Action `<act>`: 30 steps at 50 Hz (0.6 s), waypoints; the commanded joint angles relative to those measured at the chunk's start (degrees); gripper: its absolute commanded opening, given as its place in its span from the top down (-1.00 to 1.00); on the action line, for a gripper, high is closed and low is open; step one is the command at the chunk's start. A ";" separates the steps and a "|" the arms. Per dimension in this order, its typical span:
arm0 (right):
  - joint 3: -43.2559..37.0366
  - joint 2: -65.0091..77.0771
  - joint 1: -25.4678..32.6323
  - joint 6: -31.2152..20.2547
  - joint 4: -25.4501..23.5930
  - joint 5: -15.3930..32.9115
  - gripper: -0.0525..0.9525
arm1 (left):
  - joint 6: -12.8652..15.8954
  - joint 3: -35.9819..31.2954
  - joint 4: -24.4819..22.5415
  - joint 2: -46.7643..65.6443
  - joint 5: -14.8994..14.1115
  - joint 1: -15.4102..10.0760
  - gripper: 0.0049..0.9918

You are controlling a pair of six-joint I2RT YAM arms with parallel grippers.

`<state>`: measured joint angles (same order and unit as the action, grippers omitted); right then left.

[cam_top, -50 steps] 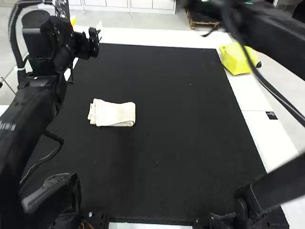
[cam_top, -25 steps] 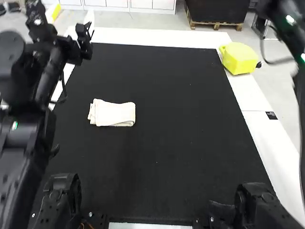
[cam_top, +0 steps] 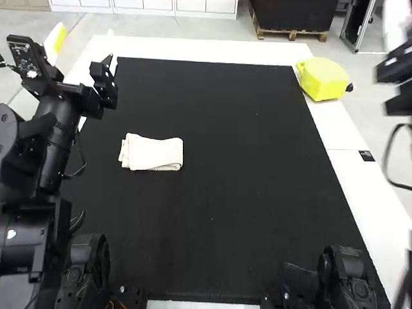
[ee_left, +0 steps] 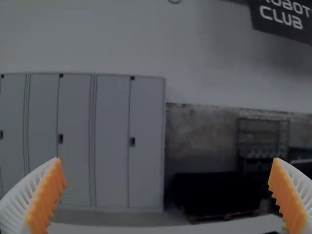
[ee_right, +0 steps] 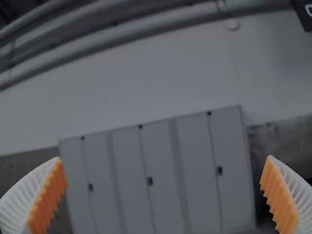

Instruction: Fold the towel.

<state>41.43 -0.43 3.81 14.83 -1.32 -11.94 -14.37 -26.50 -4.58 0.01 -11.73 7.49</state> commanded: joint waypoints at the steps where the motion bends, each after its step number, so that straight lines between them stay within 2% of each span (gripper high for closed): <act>1: -8.38 0.25 0.93 -5.78 2.90 3.24 -0.93 | 3.47 5.23 -5.79 -0.27 6.98 -0.02 -0.95; 3: -13.04 0.16 0.93 -8.68 5.63 2.63 -0.93 | 6.46 8.40 -9.22 -0.19 7.86 -0.02 -0.95; 5: -18.23 0.16 0.76 -10.00 9.67 -0.71 -0.93 | 8.75 11.74 -12.56 -0.27 7.77 0.07 -0.95; 8: -24.82 0.16 0.76 -13.07 16.35 -2.03 -0.93 | 9.71 16.22 -18.27 -0.27 7.68 -0.02 -0.95; 11: -31.23 0.25 0.76 -12.54 23.38 -0.62 -0.93 | 11.12 20.00 -20.21 -0.27 7.77 -0.10 -0.95; 13: -34.05 0.34 0.67 -12.54 24.44 -0.71 -0.93 | 11.56 21.84 -20.47 -0.27 7.86 -0.02 -0.95; 15: -35.89 0.34 0.67 -12.72 24.35 -1.06 -0.93 | 12.17 23.25 -20.21 -0.27 8.65 -0.02 -0.95; 20: -36.86 0.34 0.58 -12.54 23.73 -1.94 -0.93 | 14.20 26.24 -17.92 -0.27 17.00 -0.02 -0.95; 23: -38.27 0.25 0.84 -12.72 22.68 -1.59 -0.93 | 13.58 26.41 -12.03 -0.27 21.13 -0.28 -0.95; 25: -39.67 0.25 0.93 -12.90 22.77 1.66 -0.93 | 11.65 26.33 -8.69 -0.19 22.19 -0.19 -0.95; 28: -41.61 0.25 0.93 -12.81 21.98 9.04 -0.93 | 11.47 26.33 -5.44 -0.27 23.06 -0.28 -0.95; 30: -41.25 0.25 0.76 -12.72 16.53 11.07 -0.93 | 11.29 26.33 -3.51 -0.27 22.80 -0.19 -0.95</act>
<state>1.34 -0.47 3.99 2.90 20.45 -9.93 -2.81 -0.32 -9.85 0.05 6.42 7.49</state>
